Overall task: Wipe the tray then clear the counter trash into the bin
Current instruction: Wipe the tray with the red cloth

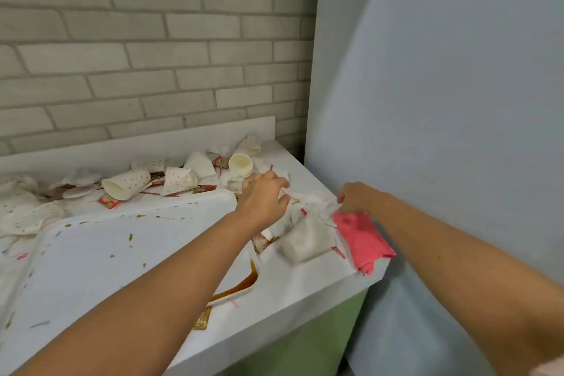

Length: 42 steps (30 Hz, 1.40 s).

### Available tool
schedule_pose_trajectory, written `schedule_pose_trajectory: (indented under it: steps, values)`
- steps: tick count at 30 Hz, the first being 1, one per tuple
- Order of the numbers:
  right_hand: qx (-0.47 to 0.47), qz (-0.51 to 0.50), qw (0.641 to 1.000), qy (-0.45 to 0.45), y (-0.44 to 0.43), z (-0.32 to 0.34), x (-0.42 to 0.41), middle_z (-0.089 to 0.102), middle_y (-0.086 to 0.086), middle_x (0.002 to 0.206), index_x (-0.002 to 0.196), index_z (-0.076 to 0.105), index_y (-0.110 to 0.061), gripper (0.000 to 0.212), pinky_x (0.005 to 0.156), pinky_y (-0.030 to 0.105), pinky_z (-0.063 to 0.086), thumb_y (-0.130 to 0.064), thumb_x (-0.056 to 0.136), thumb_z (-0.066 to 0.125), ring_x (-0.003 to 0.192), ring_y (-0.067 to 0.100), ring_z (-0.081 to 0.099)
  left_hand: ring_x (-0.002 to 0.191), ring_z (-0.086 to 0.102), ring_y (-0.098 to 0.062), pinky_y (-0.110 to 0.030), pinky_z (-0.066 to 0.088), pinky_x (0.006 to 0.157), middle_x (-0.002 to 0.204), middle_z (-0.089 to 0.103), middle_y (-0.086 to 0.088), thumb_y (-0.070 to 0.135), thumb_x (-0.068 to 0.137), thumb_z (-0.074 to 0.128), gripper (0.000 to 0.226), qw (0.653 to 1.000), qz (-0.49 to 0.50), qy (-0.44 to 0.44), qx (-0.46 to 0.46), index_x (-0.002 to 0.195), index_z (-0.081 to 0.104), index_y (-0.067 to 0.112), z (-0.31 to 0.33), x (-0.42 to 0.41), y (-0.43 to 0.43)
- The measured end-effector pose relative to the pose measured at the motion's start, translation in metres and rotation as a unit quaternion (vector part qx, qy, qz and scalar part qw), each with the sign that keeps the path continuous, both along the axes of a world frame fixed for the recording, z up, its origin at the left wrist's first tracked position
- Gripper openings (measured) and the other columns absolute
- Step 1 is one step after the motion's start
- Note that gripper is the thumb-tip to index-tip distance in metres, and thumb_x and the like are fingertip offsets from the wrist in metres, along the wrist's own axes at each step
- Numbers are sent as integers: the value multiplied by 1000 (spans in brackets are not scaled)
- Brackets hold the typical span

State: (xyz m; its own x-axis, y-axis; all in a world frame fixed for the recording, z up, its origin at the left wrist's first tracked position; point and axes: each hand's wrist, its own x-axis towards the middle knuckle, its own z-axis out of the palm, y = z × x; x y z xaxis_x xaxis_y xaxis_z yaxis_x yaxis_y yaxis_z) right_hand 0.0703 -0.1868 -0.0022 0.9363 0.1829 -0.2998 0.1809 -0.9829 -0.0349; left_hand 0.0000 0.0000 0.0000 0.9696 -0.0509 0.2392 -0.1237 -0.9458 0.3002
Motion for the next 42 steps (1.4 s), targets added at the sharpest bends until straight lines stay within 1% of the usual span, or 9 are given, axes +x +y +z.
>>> schedule_pose_trajectory:
  steps: [4,7,17,20,24,27,30,37,42]
  values:
    - [-78,-32,996,13,-8,-27,-9,39,13,138,136,43,-14,48,105,38,39,-30,91,50,126,32,44,131,32,-23,-43,27,105,139,40,-2,32,94,47,40,999,7,38,22,134,45,24,-12,-1,-7]
    - [-101,-4,995,13,-6,-35,-13,40,13,140,140,35,-13,45,108,31,32,-27,98,42,128,29,44,131,34,-24,-45,27,108,142,37,-2,33,94,47,42,998,10,53,21,136,43,25,-16,-2,-10]
    - [-97,-4,995,-14,3,-34,-2,57,10,126,127,52,-8,34,90,32,46,-21,97,41,115,26,56,129,35,-23,-41,27,105,139,40,-2,32,95,46,42,998,29,42,27,135,43,24,-20,-11,14]
    - [-110,-9,994,-22,23,-8,4,62,5,106,115,60,-12,29,78,30,46,-21,88,51,98,24,60,127,37,-23,-41,28,103,135,43,-2,30,95,46,39,998,52,28,16,133,46,23,-19,-14,32]
    - [-101,33,992,-72,69,27,3,49,-1,77,98,55,-16,14,71,29,43,-19,84,54,82,22,52,119,45,-23,-38,32,99,126,51,-4,26,95,45,33,995,101,-6,8,126,53,19,-22,-21,60]
    - [-30,73,993,-86,110,41,-2,58,7,97,107,58,-12,23,75,31,44,-21,87,50,89,26,56,115,50,-23,-37,36,99,123,54,-5,24,94,48,31,990,138,-22,-18,123,57,16,-25,-29,87]
    - [55,124,988,-71,146,43,-11,58,10,123,123,57,-13,36,91,35,46,-20,90,44,108,28,55,114,51,-23,-37,39,98,122,55,-6,24,94,50,30,982,187,-27,-25,121,58,15,-29,-44,127]
    - [210,159,964,-48,209,2,-38,52,14,135,133,50,-12,42,101,36,39,-11,93,39,123,33,47,115,47,-30,-41,41,98,121,54,-12,21,93,49,29,937,349,5,-25,118,61,13,-52,-107,245]
    - [70,196,978,3,237,-48,-50,28,17,149,148,23,-16,53,110,45,27,-34,99,31,135,37,28,120,38,-36,-41,33,101,133,41,-18,18,94,45,36,893,447,45,-18,128,51,11,-70,-145,287]
